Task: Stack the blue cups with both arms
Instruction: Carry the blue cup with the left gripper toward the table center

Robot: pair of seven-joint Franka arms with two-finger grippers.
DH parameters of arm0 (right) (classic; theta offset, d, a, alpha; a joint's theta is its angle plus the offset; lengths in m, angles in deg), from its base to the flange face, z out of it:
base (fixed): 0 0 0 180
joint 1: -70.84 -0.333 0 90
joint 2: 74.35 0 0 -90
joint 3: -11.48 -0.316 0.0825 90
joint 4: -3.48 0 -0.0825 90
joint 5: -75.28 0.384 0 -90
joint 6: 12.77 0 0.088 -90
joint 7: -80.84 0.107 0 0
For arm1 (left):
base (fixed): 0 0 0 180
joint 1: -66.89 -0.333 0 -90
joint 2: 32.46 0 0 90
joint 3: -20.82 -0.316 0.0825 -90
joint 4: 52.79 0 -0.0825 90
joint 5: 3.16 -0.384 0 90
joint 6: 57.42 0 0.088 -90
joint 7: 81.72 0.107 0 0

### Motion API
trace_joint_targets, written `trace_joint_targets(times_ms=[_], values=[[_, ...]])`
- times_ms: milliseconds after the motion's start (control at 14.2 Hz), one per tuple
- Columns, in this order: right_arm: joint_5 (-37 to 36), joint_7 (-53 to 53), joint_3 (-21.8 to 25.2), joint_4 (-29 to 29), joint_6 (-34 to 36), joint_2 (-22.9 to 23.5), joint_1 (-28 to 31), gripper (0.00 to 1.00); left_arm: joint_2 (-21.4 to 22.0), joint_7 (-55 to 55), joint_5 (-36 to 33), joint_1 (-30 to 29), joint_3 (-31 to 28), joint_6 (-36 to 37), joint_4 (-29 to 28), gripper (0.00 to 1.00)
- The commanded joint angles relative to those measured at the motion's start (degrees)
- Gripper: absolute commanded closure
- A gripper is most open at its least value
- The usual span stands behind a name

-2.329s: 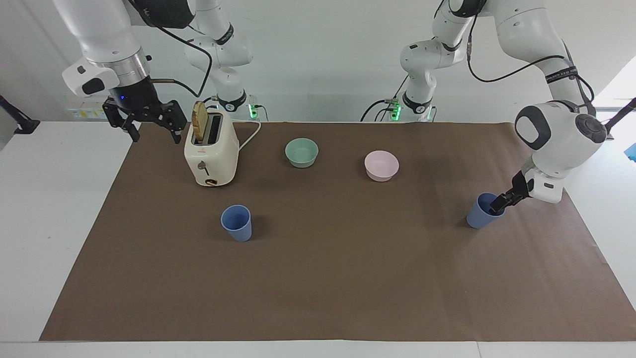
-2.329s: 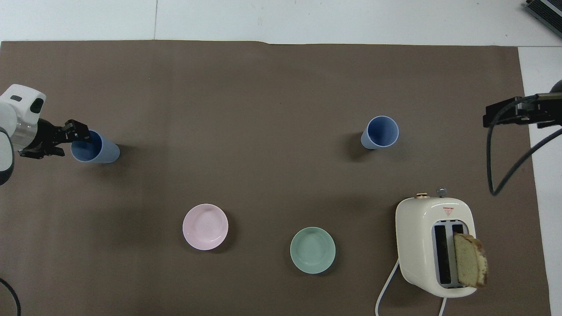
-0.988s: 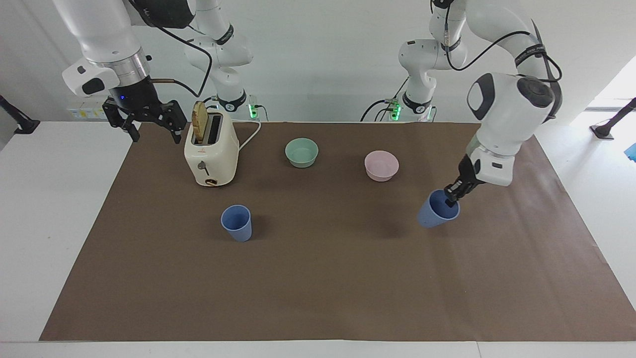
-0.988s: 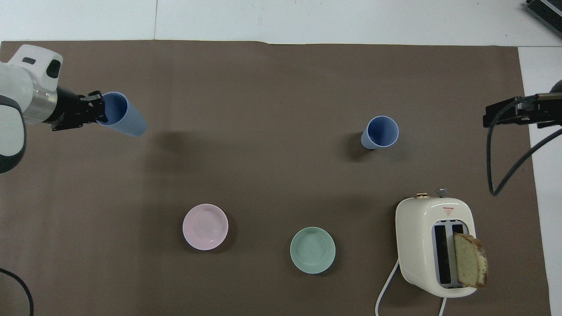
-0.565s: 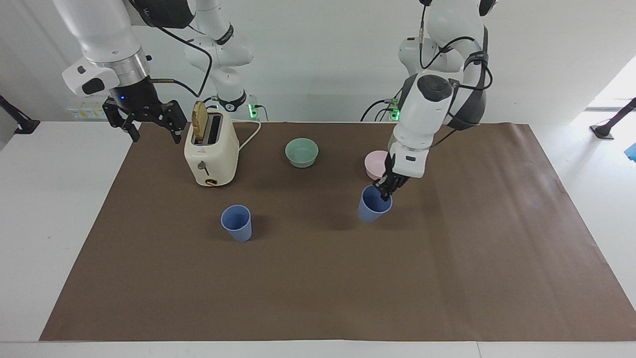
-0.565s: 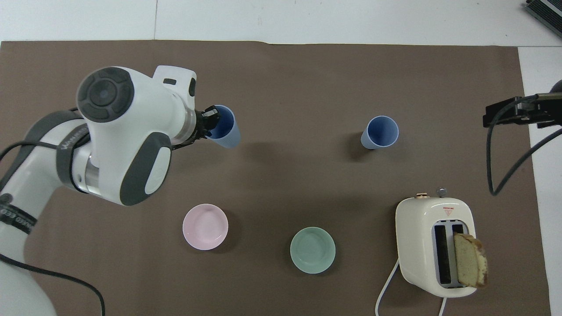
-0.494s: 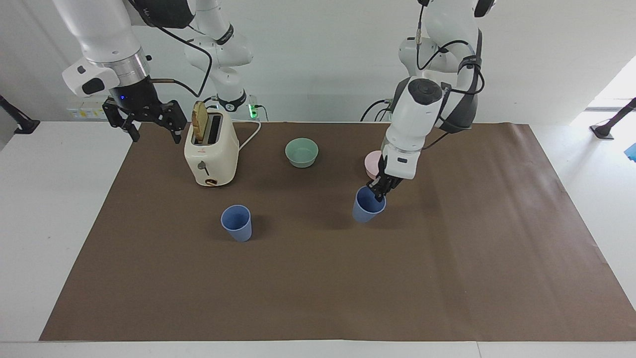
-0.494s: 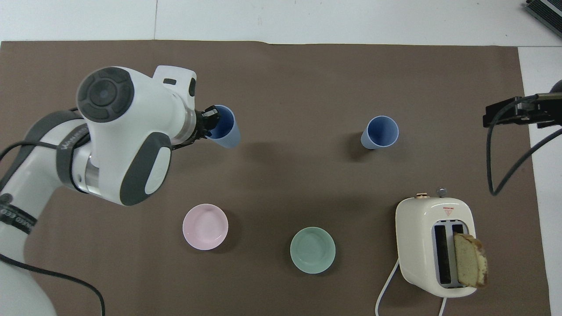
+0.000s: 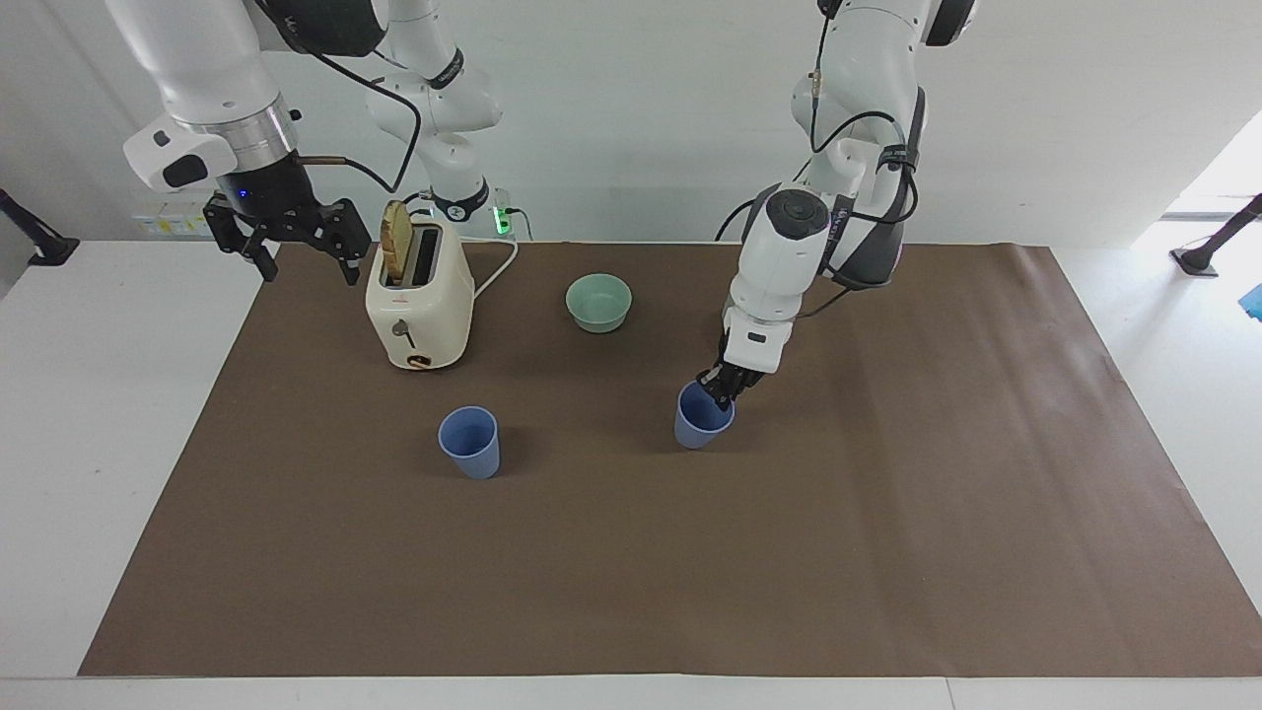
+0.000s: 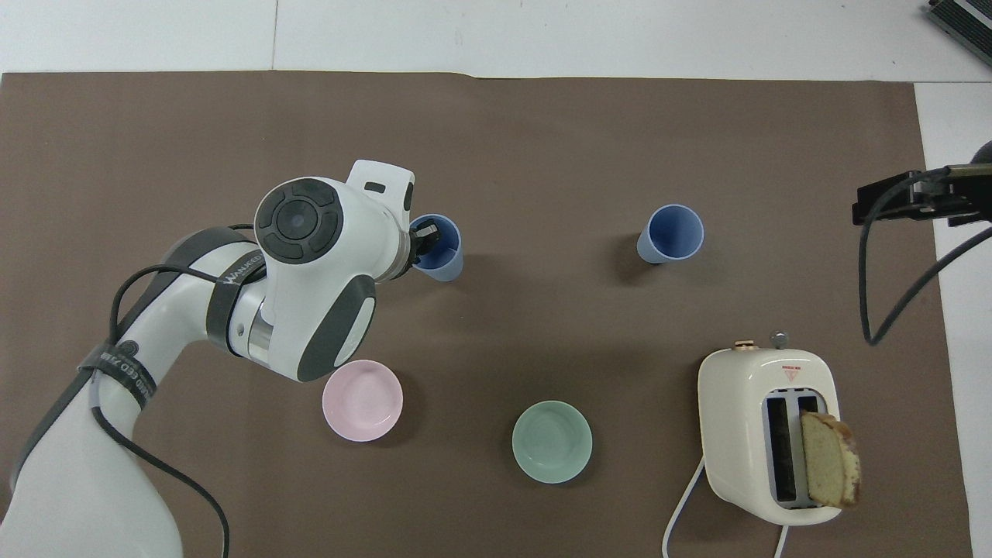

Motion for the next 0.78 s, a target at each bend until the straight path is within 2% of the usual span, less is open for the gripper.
trace_joint_targets(times_ms=[0,635,706], values=[[0.26,-0.9,-0.26,0.91,0.41,-0.82,0.49,0.0,-0.62,-2.31,-1.49,1.66,-0.97,-3.43,-1.27,1.0],[0.26,-0.9,-0.26,0.91,0.33,-0.82,0.49,0.0,-0.26,-3.28,-1.49,2.8,-0.88,-3.96,-2.86,0.99],[0.17,-0.9,-0.17,0.91,0.41,-0.82,0.49,0.0,-0.26,-3.37,-1.49,2.8,-0.88,-4.05,-2.86,0.94]])
